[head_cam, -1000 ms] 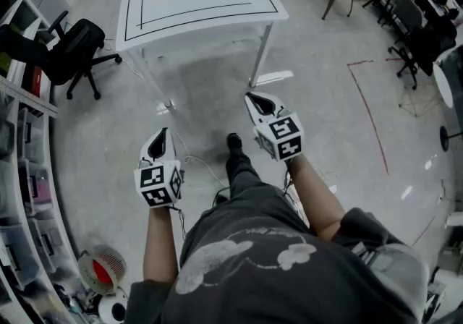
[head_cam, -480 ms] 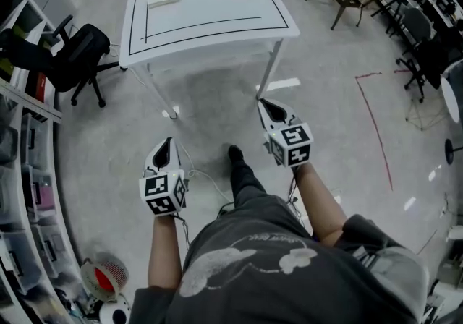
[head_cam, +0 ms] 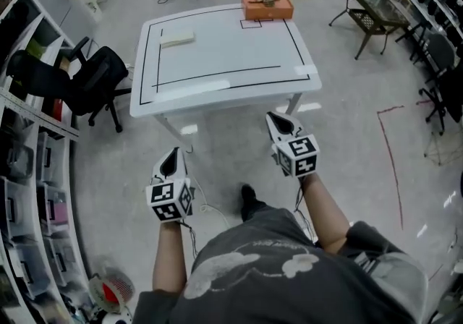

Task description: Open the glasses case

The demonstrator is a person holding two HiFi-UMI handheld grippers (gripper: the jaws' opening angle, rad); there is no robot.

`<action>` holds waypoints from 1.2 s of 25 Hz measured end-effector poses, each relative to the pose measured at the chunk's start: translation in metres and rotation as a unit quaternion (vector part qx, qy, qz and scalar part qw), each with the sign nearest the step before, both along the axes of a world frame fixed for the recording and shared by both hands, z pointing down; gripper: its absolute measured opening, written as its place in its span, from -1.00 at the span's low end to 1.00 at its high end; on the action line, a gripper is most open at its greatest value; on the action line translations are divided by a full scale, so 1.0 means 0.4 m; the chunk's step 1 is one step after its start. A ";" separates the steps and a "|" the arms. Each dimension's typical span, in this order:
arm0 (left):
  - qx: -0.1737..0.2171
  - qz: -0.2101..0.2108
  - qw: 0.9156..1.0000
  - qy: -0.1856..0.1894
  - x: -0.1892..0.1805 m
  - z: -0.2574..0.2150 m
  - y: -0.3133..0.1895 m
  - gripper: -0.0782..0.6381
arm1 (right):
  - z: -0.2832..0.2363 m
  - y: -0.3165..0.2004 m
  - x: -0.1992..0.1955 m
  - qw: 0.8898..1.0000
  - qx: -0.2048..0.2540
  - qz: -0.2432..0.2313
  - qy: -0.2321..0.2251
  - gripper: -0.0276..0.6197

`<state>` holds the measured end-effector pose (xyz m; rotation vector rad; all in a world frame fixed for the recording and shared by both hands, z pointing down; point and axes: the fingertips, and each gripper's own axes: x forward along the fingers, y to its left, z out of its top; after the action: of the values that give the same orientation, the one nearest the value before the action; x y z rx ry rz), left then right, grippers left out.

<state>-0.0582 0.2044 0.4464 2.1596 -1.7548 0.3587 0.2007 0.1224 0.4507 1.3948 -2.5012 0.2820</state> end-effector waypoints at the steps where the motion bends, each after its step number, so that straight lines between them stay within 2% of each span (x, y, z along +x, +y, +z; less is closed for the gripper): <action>1: 0.001 -0.002 1.000 -0.001 0.009 -0.004 -0.037 -0.78 | -0.005 -0.039 0.009 1.000 0.002 -0.003 -0.001 -0.91; 11: 0.005 -0.026 1.000 -0.009 0.076 -0.021 -0.271 -0.78 | 0.013 -0.292 0.091 1.000 -0.002 -0.020 -0.009 -0.91; 18: -0.011 -0.043 0.999 -0.005 0.053 -0.006 -0.326 -0.78 | 0.013 -0.338 0.080 0.999 -0.008 -0.023 -0.032 -0.91; 22: -0.007 -0.044 0.999 0.001 0.053 -0.014 -0.389 -0.78 | 0.021 -0.365 0.060 0.999 -0.010 -0.025 -0.042 -0.91; 27: -0.002 -0.032 0.999 0.001 0.032 -0.007 -0.459 -0.78 | 0.038 -0.395 0.032 0.999 -0.016 -0.029 -0.029 -0.91; 30: -0.006 -0.031 0.999 0.016 0.001 0.011 -0.509 -0.78 | 0.040 -0.433 0.014 0.999 -0.020 -0.028 -0.016 -0.91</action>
<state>-0.0576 0.0008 0.4509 2.0856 -1.7943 0.3158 0.2062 -0.0508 0.4667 1.3130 -2.5405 0.3429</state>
